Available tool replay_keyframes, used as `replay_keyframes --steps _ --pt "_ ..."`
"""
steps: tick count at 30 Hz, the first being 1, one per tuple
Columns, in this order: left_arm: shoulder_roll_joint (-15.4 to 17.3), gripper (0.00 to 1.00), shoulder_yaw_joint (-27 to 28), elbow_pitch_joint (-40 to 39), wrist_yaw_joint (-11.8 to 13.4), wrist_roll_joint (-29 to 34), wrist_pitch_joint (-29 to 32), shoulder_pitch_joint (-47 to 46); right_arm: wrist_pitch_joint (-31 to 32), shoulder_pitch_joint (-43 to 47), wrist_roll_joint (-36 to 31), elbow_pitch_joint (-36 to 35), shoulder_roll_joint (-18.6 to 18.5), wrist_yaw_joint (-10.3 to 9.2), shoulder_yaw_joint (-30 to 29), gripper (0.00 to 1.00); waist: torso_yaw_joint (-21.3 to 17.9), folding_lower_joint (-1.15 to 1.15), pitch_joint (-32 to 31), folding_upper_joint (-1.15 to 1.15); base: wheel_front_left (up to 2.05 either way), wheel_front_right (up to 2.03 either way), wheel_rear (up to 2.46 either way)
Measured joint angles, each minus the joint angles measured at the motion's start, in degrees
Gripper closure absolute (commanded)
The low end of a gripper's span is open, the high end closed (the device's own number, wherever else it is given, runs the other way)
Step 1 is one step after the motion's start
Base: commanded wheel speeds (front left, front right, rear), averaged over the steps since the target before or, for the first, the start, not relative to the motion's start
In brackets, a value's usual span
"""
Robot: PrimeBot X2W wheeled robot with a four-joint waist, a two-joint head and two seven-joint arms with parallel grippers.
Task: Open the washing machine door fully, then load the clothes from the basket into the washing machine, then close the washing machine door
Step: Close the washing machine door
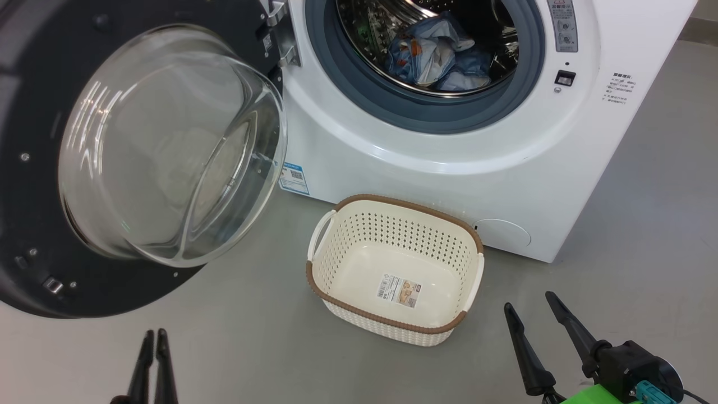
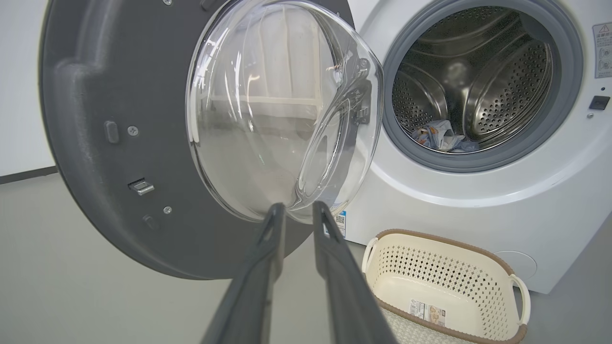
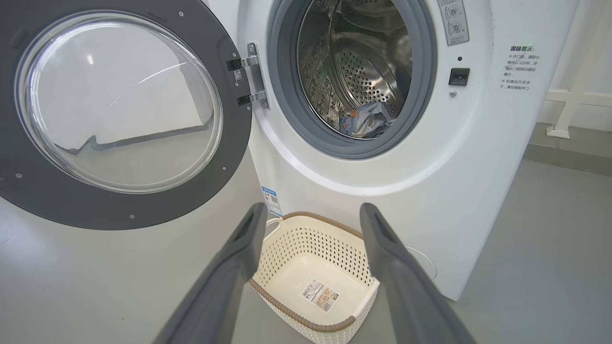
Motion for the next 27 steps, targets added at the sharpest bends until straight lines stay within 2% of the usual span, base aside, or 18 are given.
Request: replay_keyframes --steps 8,11,12,13,14,17,22,27 --pt "-0.09 1.00 0.42 0.03 -0.26 1.36 0.00 -0.02 0.01 -0.59 -0.01 -0.01 -0.10 0.00 -0.04 0.00 -0.02 0.00 0.51 0.00 0.00 0.00 0.00" --pt "-0.94 1.00 1.29 -1.43 -1.92 -1.42 0.00 -0.16 0.01 -0.96 -0.01 -0.16 -0.23 0.00 -0.09 0.00 0.00 0.00 0.84 0.00 0.00 0.00 0.00" --pt "-1.37 1.00 2.00 -2.33 -2.97 -4.85 0.00 -0.32 0.01 -0.95 -0.01 -0.21 -0.25 0.00 -0.14 0.00 0.02 0.00 0.92 0.00 0.00 0.00 0.00" --pt "-1.82 1.00 3.78 -3.79 -5.02 -12.83 0.00 -0.95 0.21 -0.95 -0.13 -0.26 -0.30 0.00 -0.23 0.00 0.11 0.00 0.98 0.00 0.00 0.00 0.00" --pt "-1.87 1.00 4.81 -4.56 -6.04 -16.91 0.00 -1.25 0.36 -0.95 -0.43 -0.33 -0.36 0.00 -0.29 0.00 0.16 0.00 1.03 0.00 0.00 0.00 0.00" --pt "-1.94 1.00 7.82 -6.66 -8.02 -32.82 0.00 -1.55 0.44 -0.94 -0.51 -0.58 -0.62 0.00 -0.37 0.00 0.37 0.00 1.15 0.00 0.00 0.00 0.00" --pt "-2.32 1.00 16.33 -10.51 -11.88 -66.68 -0.02 -4.14 1.01 -0.94 -1.01 -1.40 -1.36 0.00 -0.53 0.00 0.74 0.00 1.48 0.00 0.00 0.00 0.00" --pt "-2.66 1.00 25.93 -12.12 -13.83 -88.50 -0.09 -6.88 2.40 -0.90 -2.10 -2.69 -2.12 0.00 -0.60 0.00 1.08 0.00 1.98 0.00 0.00 0.00 0.00"
